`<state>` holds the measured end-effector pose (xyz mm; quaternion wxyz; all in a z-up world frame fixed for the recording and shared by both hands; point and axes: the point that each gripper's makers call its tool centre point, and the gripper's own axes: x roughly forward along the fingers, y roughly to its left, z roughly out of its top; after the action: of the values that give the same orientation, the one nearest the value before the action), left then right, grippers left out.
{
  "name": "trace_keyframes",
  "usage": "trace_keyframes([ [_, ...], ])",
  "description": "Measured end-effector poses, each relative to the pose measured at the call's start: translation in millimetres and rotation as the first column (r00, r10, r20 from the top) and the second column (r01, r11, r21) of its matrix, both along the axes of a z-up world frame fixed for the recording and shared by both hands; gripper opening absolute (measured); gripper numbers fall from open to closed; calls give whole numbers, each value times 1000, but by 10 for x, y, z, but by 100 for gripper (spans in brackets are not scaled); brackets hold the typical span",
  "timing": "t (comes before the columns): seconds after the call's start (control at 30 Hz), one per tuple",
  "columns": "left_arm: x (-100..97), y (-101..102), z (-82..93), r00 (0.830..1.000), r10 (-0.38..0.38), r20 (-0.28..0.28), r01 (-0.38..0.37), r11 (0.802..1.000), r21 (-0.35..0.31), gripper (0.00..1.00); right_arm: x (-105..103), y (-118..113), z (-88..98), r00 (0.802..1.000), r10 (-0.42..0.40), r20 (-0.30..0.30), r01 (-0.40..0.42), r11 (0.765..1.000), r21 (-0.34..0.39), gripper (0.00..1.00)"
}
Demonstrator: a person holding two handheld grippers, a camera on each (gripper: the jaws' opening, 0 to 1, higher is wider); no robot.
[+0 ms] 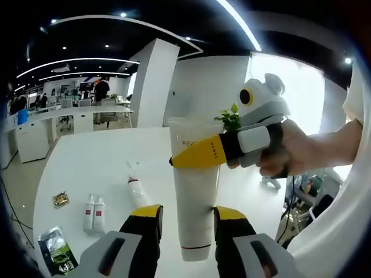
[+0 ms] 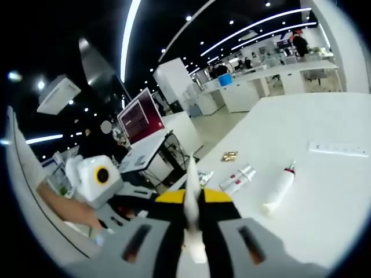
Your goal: Arrange the skincare products in the storage area until every visible bottle or jar stands upright without overlapping.
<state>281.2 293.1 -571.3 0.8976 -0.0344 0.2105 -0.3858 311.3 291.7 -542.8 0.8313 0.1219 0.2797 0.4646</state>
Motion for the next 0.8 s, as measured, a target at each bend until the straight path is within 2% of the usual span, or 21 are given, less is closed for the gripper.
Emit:
trace_keyframes([
  [0.17, 0, 82, 27, 1000, 16, -21, -17, 999, -30, 35, -9, -92, -73, 999, -27, -21, 27, 1000, 11, 9],
  [0.23, 49, 181, 56, 998, 57, -11, -57, 998, -31, 35, -26, -125, -108, 999, -39, -21, 39, 999, 6, 9],
  [0.33, 118, 261, 120, 996, 84, -33, -87, 992, -94, 36, -56, -140, -148, 999, -38, -5, 38, 999, -16, 9],
  [0.47, 163, 293, 183, 997, 73, -22, -75, 991, -109, 37, -103, -130, -199, 1000, -23, 5, 23, 999, -36, 9],
  [0.57, 164, 311, 183, 998, 54, -34, -58, 989, -138, 35, -116, -136, -210, 1000, -28, -9, 28, 1000, -15, 9],
  [0.8, 121, 327, 187, 999, 1, -44, -8, 986, -169, 36, -157, -123, -197, 999, 6, 32, -5, 1000, -12, 9],
])
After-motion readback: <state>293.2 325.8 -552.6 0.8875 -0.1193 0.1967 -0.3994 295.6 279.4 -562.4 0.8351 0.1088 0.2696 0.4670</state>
